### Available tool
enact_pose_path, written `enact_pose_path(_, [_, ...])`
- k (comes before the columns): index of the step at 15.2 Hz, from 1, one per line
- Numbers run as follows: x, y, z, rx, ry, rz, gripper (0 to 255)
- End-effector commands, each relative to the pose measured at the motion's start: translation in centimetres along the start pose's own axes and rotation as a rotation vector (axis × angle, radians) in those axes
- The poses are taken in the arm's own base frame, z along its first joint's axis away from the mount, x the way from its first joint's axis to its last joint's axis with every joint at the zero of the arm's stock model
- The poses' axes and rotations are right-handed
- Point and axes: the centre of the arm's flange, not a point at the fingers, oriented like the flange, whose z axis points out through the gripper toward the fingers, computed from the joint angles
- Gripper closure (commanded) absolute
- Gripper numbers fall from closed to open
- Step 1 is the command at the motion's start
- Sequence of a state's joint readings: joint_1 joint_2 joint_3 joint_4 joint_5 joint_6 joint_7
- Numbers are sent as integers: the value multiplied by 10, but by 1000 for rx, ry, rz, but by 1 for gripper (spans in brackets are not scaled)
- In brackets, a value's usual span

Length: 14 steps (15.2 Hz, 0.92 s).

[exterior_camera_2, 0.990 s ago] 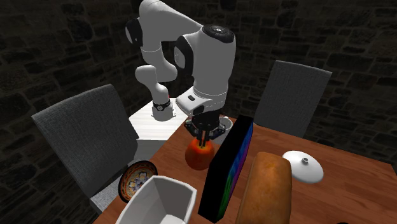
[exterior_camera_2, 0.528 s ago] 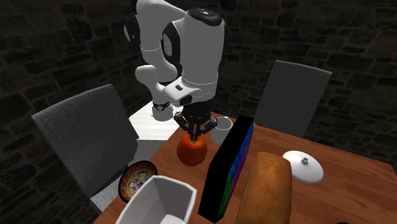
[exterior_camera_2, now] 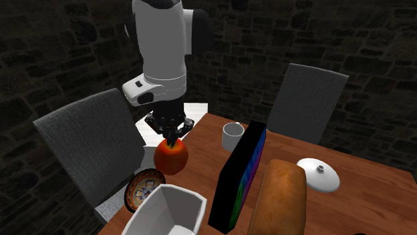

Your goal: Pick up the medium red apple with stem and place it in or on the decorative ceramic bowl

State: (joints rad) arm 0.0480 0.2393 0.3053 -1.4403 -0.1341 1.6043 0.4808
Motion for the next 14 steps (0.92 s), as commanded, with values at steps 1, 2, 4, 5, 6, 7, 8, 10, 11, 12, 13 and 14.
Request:
enact_pose_path(1, [8,27,-7,0,0,-1,255])
enact_pose_path(2, [12,39,-10,0,0,-1,255])
enact_pose_path(4, [20,64,-16,0,0,-1,255])
enact_pose_path(5, [24,76,-19,0,0,-1,255])
enact_pose_path(6, [28,88,-22,0,0,-1,255])
enact_pose_path(7, [36,111,-27,0,0,-1,255])
enact_pose_path(8, [36,111,-22,0,0,-1,255])
enact_pose_path(10, [36,110,-11,0,0,-1,255])
enact_pose_path(11, [37,110,-6,0,0,-1,255])
enact_pose_path(12, [37,109,-1,0,0,-1,255])
enact_pose_path(13, [37,109,4,0,0,-1,255])
enact_pose_path(14, [37,108,10,0,0,-1,255])
